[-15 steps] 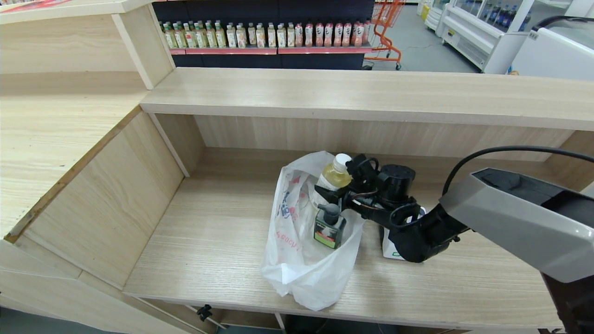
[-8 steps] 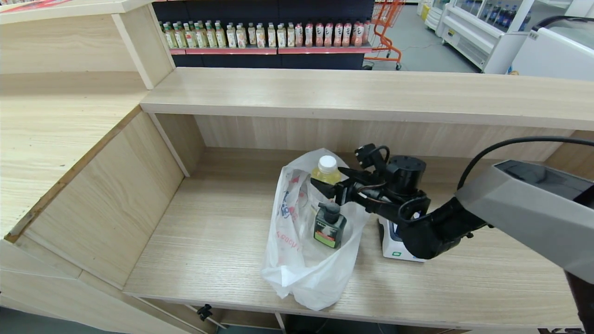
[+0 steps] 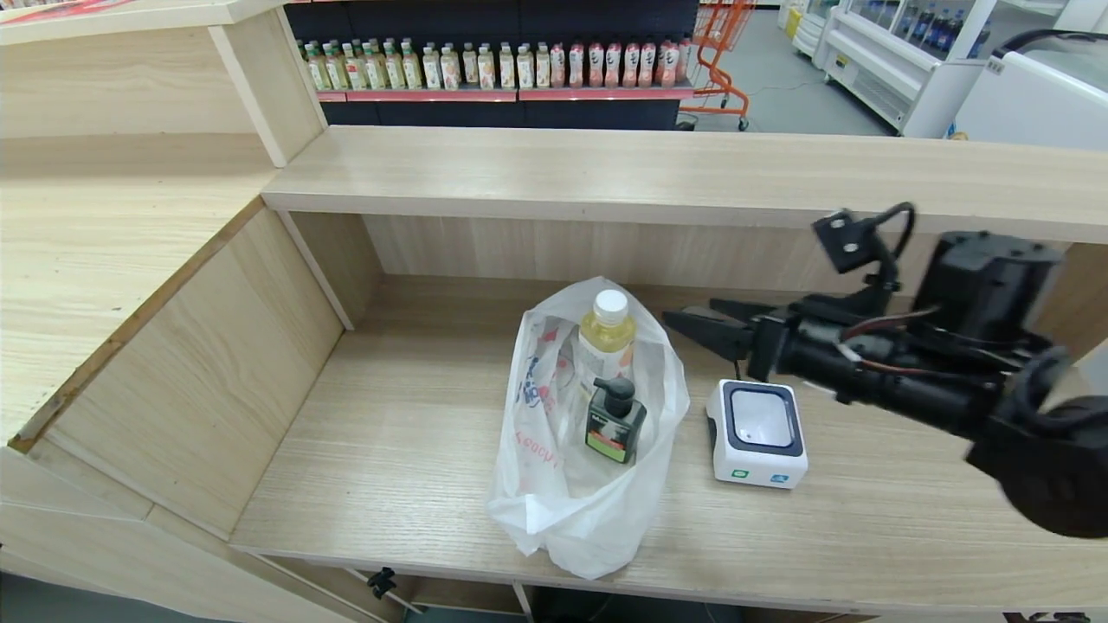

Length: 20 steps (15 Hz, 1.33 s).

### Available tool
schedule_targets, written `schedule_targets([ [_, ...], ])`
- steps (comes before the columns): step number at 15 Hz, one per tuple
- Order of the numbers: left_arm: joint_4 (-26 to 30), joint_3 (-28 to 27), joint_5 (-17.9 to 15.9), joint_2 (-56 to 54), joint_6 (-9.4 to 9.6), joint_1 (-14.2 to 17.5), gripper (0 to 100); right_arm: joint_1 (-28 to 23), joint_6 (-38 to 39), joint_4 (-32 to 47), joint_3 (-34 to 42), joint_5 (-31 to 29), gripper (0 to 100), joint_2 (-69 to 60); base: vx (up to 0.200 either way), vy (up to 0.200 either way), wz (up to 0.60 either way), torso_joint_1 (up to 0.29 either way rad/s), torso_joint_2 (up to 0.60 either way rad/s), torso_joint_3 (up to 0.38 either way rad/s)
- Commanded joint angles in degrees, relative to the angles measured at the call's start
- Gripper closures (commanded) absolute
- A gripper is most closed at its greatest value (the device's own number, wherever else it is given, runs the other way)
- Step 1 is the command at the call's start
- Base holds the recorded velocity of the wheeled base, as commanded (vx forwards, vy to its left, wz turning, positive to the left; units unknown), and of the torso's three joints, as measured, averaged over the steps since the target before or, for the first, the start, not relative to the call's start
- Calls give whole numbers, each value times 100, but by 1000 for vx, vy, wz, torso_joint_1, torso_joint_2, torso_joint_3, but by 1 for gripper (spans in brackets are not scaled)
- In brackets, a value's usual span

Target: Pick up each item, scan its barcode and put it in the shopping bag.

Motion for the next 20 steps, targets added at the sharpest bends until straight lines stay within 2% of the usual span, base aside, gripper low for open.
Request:
schedule_targets([
  [1, 0, 0, 3, -2, 2, 1, 0, -601, -11, 1422, 1956, -342, 0, -3410, 0, 0, 0, 0, 0, 0],
  [2, 0, 0, 3, -2, -7, 1, 0, -900, -249, 2555, 2246, -843, 0, -4465, 0, 0, 0, 0, 0, 0],
  [3, 0, 0, 3, 6, 2, 1, 0, -1164, -407, 3812, 2510, -1740, 0, -5607, 0, 0, 0, 0, 0, 0],
  [4, 0, 0, 3, -2, -7, 1, 0, -1322, -433, 4603, 2800, -2390, 0, -6495, 0, 0, 0, 0, 0, 0],
  [5, 0, 0, 3, -2, 2, 1, 0, -1577, -477, 4885, 3072, -2469, 0, -7242, 0, 0, 0, 0, 0, 0],
  [8, 0, 0, -5, -2, 2, 1, 0, -2394, -1198, 4902, 4083, -2355, 0, -8885, 0, 0, 0, 0, 0, 0],
  [10, 0, 0, 3, -2, 2, 1, 0, -2306, -1101, 5403, 4118, -2425, 0, -9606, 0, 0, 0, 0, 0, 0],
  [15, 0, 0, 3, -2, -7, 1, 0, -2306, -1004, 5377, 4118, -2434, 0, -9606, 0, 0, 0, 0, 0, 0],
  [16, 0, 0, 3, -2, -7, 1, 0, -2306, -996, 5386, 4118, -2434, 100, -9606, 0, 0, 0, 0, 0, 0],
  [20, 0, 0, 3, -2, -7, 1, 0, -2306, -996, 5386, 4118, -2434, 100, -9606, 0, 0, 0, 0, 0, 0],
])
